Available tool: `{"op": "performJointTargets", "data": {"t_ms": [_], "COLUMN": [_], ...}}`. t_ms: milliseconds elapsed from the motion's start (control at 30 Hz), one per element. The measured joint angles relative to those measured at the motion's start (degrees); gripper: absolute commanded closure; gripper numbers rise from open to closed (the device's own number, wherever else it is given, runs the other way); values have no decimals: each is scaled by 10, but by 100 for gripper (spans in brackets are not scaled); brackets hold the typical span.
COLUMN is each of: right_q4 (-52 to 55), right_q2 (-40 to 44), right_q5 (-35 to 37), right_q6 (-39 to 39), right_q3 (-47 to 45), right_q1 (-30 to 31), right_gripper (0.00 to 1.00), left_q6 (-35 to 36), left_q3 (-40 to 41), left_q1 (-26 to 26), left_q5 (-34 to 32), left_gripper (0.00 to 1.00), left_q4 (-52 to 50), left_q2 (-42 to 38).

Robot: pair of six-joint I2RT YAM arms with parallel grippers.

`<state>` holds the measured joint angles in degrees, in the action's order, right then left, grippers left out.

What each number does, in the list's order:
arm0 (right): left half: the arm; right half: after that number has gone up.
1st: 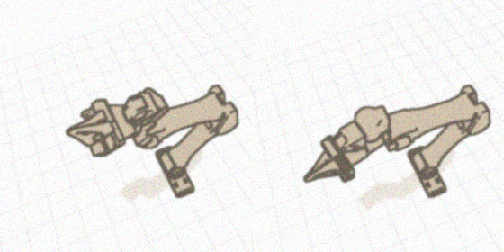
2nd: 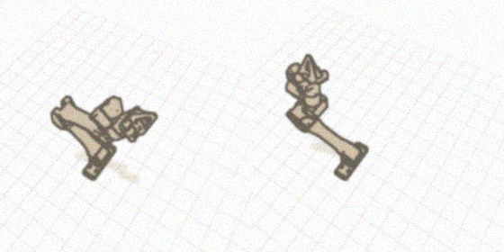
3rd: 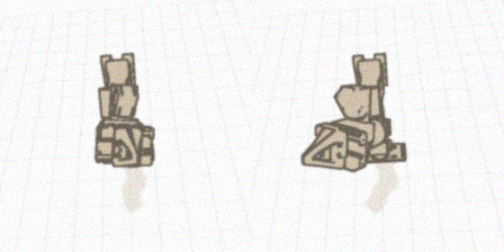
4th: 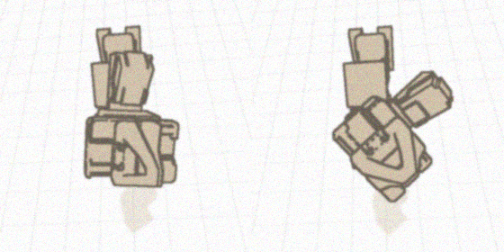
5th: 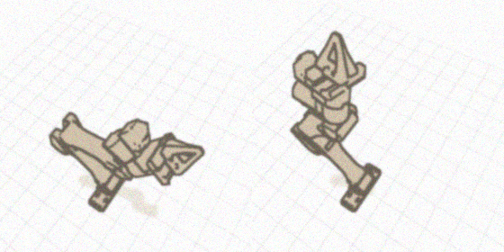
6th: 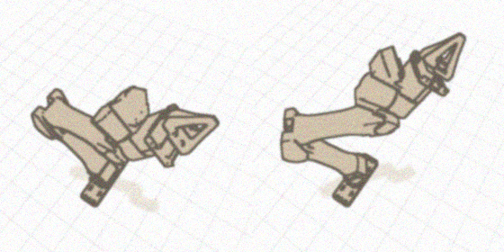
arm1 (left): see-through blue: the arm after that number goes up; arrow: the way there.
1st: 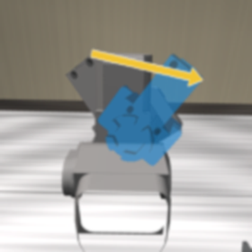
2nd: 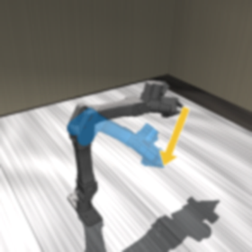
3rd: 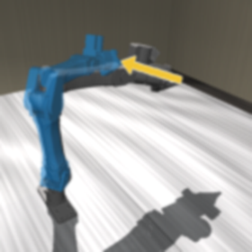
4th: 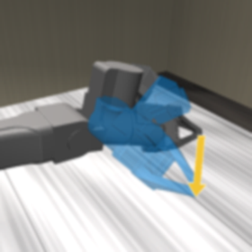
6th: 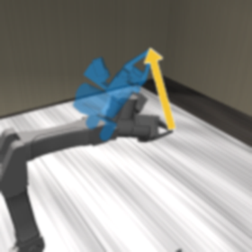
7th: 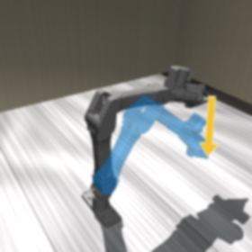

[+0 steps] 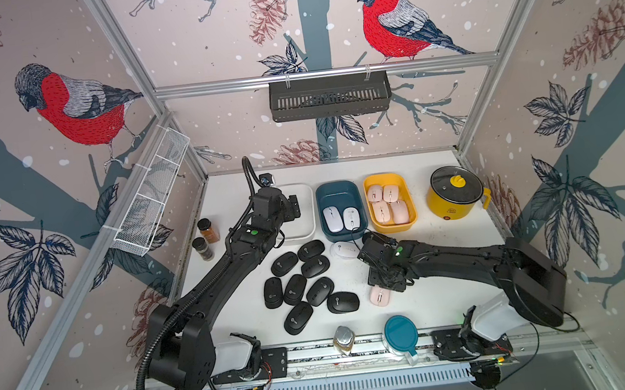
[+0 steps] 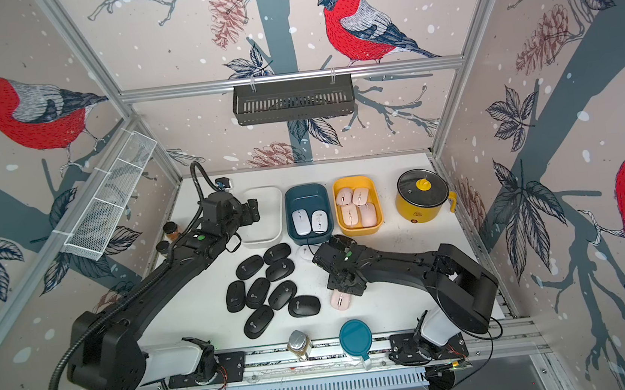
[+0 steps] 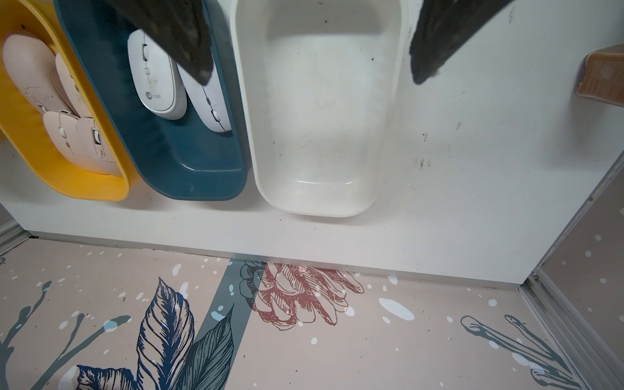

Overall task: Place the mice by color into the storage box
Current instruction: Pick up the mouse from the center of the board.

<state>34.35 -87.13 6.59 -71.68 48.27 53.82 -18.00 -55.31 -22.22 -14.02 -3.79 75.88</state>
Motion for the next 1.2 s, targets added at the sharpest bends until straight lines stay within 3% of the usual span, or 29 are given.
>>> {"op": "performJointTargets", "data": {"t_ms": [600,1200], "right_q4": [1,-8], "right_q2": [16,-10], "right_q5": [25,5], "right_q6": [75,208], "right_q3": [48,154], "right_q1": [-88,-266], "right_gripper": [40,41], "left_q6": [0,4], "left_q3": [0,0], "left_q1": [0,0], "left_q5": [-6,-12], "left_gripper": [10,10], "left_q4": [0,-1], "left_q2": [2,4]}}
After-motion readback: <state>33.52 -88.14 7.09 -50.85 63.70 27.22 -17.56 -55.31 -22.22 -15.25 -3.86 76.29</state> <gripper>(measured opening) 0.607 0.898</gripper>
